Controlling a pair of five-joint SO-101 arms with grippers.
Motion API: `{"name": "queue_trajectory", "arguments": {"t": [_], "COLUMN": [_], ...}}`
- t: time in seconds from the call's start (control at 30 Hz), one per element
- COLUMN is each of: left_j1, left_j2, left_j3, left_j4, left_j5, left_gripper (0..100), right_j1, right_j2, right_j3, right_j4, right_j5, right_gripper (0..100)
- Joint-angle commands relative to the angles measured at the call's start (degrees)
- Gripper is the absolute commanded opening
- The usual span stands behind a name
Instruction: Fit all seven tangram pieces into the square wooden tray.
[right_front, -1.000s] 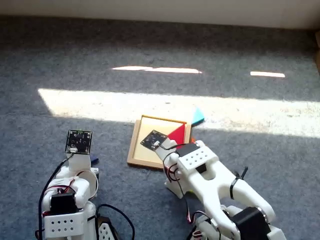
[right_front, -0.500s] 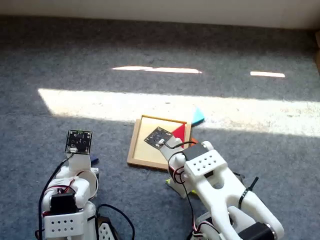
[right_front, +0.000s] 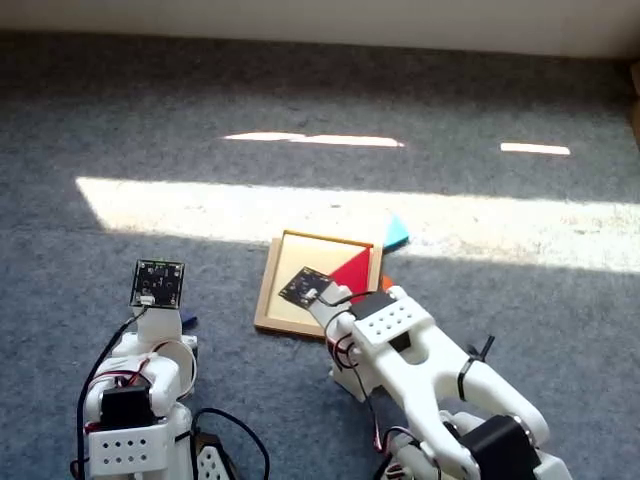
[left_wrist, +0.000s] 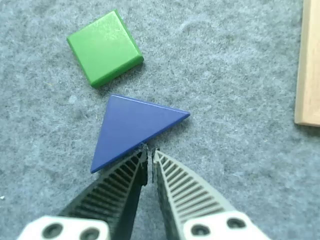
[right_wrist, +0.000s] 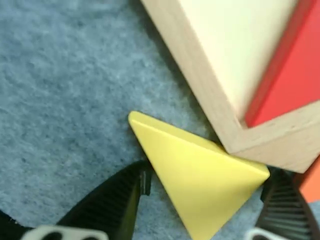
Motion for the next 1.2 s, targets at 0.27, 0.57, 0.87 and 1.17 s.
{"name": "queue_trajectory", "arguments": {"t": [0.27,0.57,0.87,1.17], "left_j1": [-0.75,-0.75,-0.75,-0.75], "left_j2": [-2.33,-2.33,-2.33,-2.33], "left_j3": [1.1,1.1,1.1,1.1], "left_j4": [0.44,0.44,0.44,0.44], "left_j5": [-0.35,-0.35,-0.35,-0.35], "left_gripper": [4,4,4,4], "right_j1": [2.42,0.13,-0.31,-0.31], "right_j2": [2.51,7.08,6.99,6.99], "right_j3": [-3.38,-6.9,-6.9,-6.9], "right_j4": [-3.03,-2.59,-1.98,-2.24], "right_j5": [0.35,0.35,0.62,4.4], "right_gripper": [33.2,42.5,41.1,32.9]}}
